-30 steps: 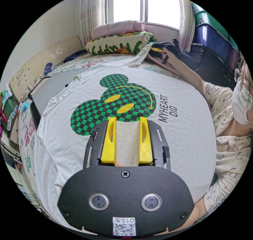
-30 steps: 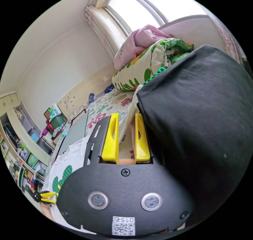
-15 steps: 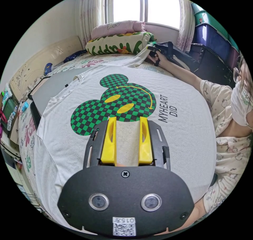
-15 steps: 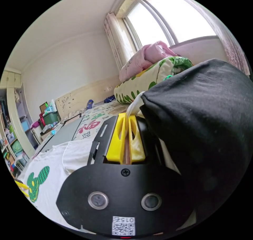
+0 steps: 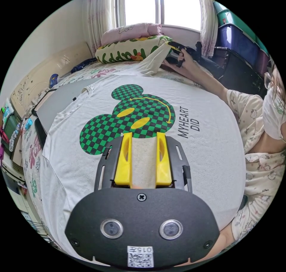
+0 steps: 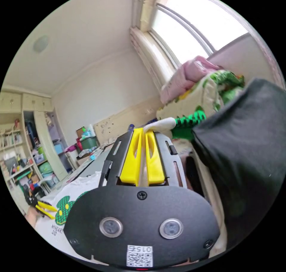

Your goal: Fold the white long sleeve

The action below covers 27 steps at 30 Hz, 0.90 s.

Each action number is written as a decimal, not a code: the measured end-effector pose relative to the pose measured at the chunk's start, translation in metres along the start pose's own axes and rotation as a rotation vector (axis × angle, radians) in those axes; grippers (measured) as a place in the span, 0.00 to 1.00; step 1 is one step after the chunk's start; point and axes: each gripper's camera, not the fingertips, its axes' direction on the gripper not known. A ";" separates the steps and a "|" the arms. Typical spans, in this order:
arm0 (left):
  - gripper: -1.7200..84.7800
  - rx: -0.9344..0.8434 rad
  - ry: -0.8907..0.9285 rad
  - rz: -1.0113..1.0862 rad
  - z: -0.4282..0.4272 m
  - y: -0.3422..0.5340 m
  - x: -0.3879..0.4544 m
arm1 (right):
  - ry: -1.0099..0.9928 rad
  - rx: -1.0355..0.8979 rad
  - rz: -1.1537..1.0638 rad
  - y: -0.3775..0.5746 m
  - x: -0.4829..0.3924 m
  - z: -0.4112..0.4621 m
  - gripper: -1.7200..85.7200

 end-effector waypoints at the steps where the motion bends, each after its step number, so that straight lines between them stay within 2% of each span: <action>1: 0.15 0.000 -0.002 0.010 -0.002 0.000 0.004 | -0.086 0.028 -0.065 0.002 -0.012 -0.020 0.02; 3: 0.15 0.001 -0.007 0.031 -0.006 0.000 0.012 | -0.269 0.048 -0.183 0.011 -0.036 -0.048 0.02; 5: 0.15 0.000 -0.030 0.054 -0.011 -0.001 0.022 | -0.537 -0.014 -0.385 0.036 -0.083 -0.070 0.02; 6: 0.15 0.000 -0.039 0.063 -0.012 -0.001 0.026 | -0.599 -0.045 -0.444 0.045 -0.096 -0.073 0.02; 8: 0.19 0.006 -0.137 0.111 -0.021 -0.003 0.043 | -0.838 -0.252 -0.718 0.093 -0.151 -0.077 0.02; 11: 0.21 0.074 -0.185 0.167 -0.036 -0.001 0.063 | -1.096 -0.543 -1.014 0.172 -0.192 -0.077 0.01; 14: 0.21 0.120 -0.185 0.214 -0.046 0.000 0.077 | -1.215 -0.781 -1.215 0.233 -0.200 -0.075 0.02; 16: 0.20 0.130 -0.183 0.243 -0.049 0.001 0.084 | -1.244 -0.860 -1.293 0.250 -0.194 -0.077 0.03; 19: 0.19 0.138 -0.162 0.282 -0.050 -0.002 0.097 | -1.197 -0.830 -1.379 0.250 -0.172 -0.079 0.06; 23: 0.18 0.146 -0.150 0.365 -0.053 -0.006 0.122 | -1.211 -0.862 -1.360 0.217 -0.128 -0.048 0.12; 27: 0.18 0.126 -0.149 0.378 -0.050 -0.007 0.125 | -1.321 -0.854 -1.436 0.202 -0.095 -0.032 0.15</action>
